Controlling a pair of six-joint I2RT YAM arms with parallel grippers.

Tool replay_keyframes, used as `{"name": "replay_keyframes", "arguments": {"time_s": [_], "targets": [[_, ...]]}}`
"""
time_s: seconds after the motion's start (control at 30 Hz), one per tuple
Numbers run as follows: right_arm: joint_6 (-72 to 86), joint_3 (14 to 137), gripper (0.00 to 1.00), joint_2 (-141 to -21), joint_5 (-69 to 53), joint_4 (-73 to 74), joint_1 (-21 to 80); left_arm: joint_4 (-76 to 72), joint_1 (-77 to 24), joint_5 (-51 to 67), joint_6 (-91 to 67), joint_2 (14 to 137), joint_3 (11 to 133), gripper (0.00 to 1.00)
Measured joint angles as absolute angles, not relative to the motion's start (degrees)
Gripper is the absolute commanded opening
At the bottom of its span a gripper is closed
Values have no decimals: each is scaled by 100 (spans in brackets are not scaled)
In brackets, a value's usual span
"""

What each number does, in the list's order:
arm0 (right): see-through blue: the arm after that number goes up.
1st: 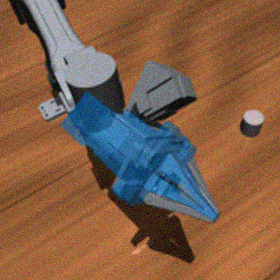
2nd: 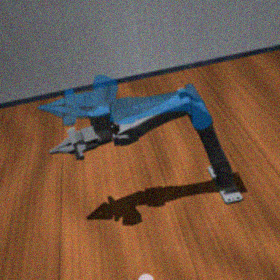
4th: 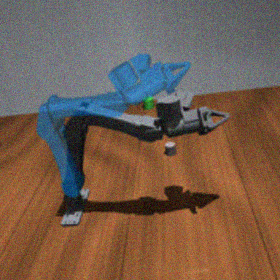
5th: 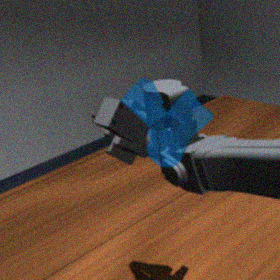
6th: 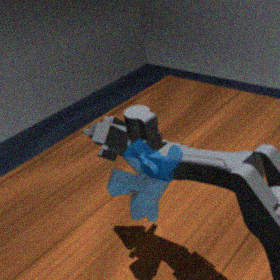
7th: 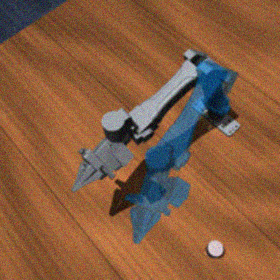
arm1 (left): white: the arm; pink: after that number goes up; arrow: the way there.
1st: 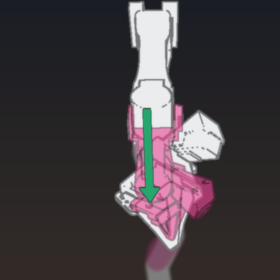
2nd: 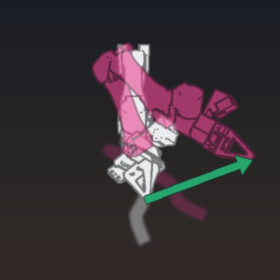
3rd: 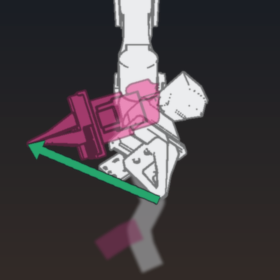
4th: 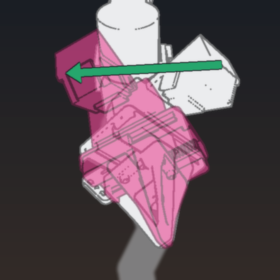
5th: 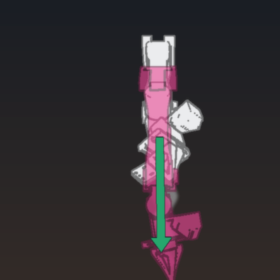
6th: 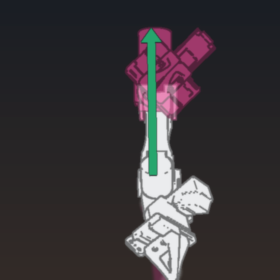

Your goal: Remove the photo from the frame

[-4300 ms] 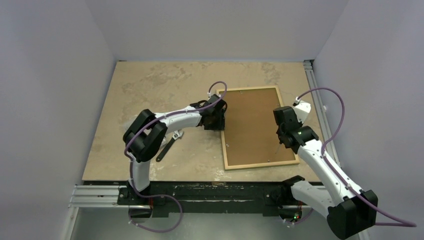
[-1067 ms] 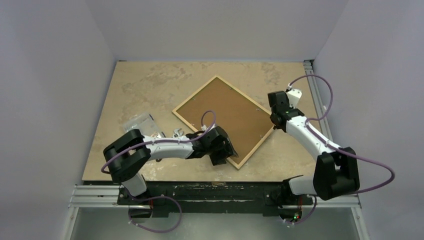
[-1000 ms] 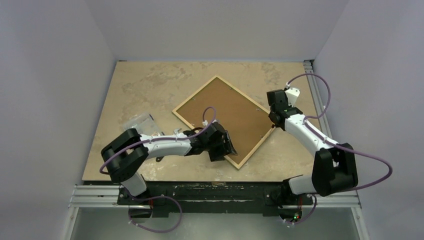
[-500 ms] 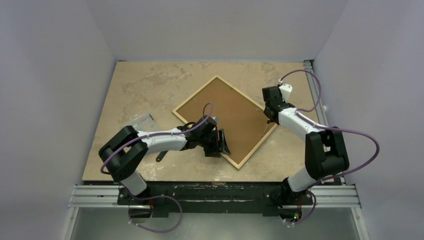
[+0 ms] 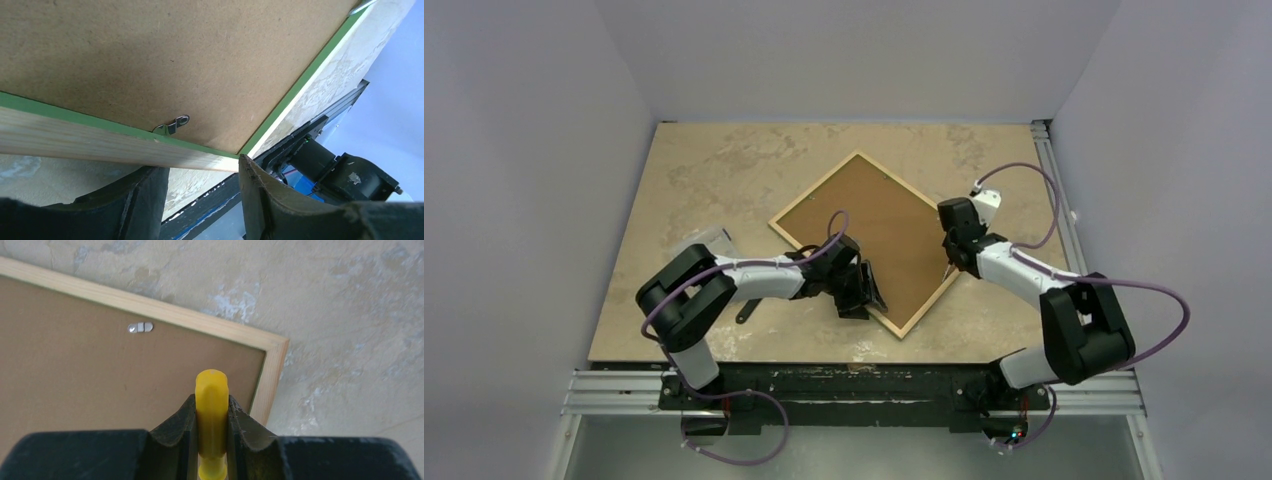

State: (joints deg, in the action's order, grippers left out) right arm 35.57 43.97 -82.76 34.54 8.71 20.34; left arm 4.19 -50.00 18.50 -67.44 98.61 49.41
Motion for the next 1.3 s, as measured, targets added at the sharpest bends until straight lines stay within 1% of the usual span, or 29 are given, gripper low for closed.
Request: {"name": "replay_keyframes", "arguments": {"time_s": [0.23,0.33,0.43,0.47,0.5,0.6,0.63,0.73,0.9,1.0,1.1,1.17,1.3], "targets": [[4222,3857,0,-8020,3144,714,2362,305,-4989,1997,-6851,10029,5039,51],[4351,3787,0,-7745,3065,775,2362,255,-4991,2003,-6818,10038,5041,55],[4327,3848,0,-7450,3059,910,2362,290,-5009,1881,-6613,9911,5024,60],[4303,3887,0,-7338,3050,982,2362,329,-5006,1782,-6479,9808,4982,63],[4272,3927,0,-7205,3039,1037,2364,414,-4987,1680,-6342,9666,4921,64],[4213,3953,0,-6923,2980,1070,2416,657,-4886,1568,-5946,9203,4746,64],[4202,3953,0,-6860,2923,1072,2458,738,-4834,1601,-5774,9052,4731,62],[4200,3946,0,-6805,2685,1068,2639,836,-4619,1940,-5269,8659,4735,60],[4399,3820,0,-6578,1966,1135,2786,532,-4383,2700,-4521,7841,4635,67],[4775,3835,0,-6499,1549,1258,2860,161,-4482,2886,-4254,7220,4504,70],[5371,3809,0,-6455,1354,1332,3120,-325,-4670,3022,-4217,7078,4486,70],[5881,3715,0,-6340,1225,1304,3347,-462,-4921,2991,-4147,7144,4491,68],[6702,3555,0,-6062,1090,1334,3730,-285,-5520,2689,-3955,7456,4637,63]]}}
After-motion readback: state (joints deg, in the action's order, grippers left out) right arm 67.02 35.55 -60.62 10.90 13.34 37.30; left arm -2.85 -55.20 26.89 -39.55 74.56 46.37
